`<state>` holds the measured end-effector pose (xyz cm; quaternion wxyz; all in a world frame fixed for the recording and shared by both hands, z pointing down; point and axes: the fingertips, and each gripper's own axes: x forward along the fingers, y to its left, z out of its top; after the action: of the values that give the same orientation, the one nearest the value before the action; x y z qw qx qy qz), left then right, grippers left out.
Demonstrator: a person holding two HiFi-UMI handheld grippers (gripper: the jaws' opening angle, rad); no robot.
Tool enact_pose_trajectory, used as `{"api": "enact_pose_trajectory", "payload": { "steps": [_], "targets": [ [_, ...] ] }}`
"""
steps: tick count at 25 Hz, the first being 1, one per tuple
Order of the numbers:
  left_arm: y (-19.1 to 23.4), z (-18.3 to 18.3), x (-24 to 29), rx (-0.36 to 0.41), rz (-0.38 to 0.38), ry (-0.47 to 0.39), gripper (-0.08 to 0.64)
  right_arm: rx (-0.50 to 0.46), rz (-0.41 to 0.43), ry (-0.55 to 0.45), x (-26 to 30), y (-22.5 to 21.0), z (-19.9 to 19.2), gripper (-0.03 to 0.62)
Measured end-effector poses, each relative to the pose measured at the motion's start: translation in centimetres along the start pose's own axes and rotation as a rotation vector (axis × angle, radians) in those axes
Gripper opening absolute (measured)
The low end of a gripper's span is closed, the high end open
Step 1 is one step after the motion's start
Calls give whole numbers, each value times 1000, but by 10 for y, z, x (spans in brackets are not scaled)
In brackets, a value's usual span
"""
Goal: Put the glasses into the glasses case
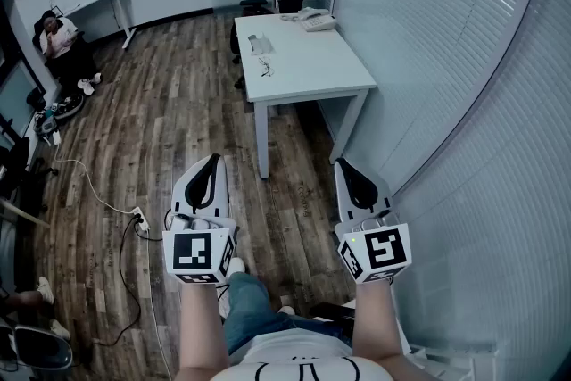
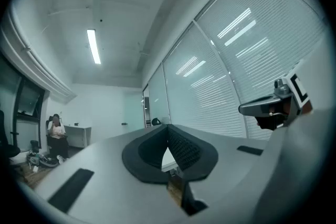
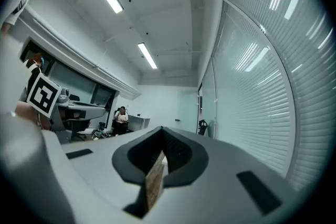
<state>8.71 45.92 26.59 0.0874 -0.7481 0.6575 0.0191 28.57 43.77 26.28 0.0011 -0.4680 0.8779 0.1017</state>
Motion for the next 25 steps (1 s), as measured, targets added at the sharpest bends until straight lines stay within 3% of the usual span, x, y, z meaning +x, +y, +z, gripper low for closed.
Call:
{"api": "enact_pose_trajectory", "payload": {
  "steps": [10,17,25],
  "targets": [
    [62,-27,59,-7,-12,3,15,7,-15,3,83,10,-18,8],
    [143,-53,162,-25,-37,23,15,-23,-1,14,211,20,-25,9],
    [235,-74,278,-37,-86,24,15,15,-64,49,353,9,-41,11]
  ]
}}
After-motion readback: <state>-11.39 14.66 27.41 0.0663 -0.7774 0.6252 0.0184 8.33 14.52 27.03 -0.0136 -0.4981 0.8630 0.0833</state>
